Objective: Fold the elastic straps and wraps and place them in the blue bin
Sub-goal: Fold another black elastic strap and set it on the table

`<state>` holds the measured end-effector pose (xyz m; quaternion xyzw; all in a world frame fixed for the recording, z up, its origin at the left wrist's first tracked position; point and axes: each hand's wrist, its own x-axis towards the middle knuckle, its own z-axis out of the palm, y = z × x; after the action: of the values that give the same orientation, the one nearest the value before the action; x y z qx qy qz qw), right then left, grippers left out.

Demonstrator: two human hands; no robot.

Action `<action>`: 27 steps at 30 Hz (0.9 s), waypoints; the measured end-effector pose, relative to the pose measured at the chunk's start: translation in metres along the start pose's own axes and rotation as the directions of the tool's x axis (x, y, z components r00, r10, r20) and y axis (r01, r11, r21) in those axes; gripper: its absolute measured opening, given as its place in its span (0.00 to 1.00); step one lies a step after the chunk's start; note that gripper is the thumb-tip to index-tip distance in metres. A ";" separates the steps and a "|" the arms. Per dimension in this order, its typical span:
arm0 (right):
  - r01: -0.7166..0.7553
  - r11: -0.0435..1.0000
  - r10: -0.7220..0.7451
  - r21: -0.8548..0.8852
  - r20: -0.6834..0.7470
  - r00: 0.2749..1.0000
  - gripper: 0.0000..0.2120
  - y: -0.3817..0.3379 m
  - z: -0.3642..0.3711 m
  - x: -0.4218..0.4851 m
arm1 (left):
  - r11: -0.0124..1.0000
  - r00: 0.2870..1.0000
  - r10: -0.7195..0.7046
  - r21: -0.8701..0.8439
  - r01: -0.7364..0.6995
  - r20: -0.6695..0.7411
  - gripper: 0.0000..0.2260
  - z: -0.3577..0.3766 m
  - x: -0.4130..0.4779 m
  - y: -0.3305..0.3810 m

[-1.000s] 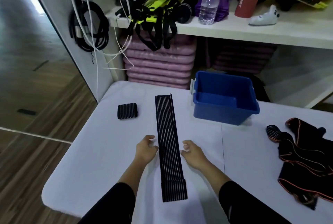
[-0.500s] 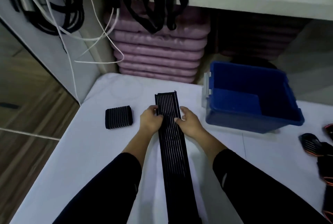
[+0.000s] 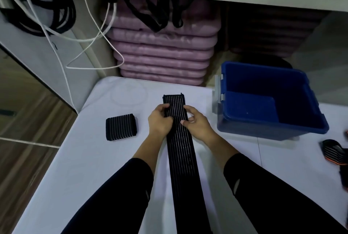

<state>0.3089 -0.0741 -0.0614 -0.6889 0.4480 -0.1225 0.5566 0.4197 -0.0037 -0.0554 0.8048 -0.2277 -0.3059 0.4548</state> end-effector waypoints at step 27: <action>-0.101 0.995 0.103 -0.025 0.151 0.983 0.24 0.045 -0.010 -0.129 | 0.979 0.979 -0.198 0.049 0.196 0.053 0.20 -0.019 -0.155 -0.053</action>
<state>0.2073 0.0175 -0.0553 -0.6770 0.4400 -0.0373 0.5888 0.3283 0.1334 -0.0500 0.8241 -0.1665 -0.3673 0.3978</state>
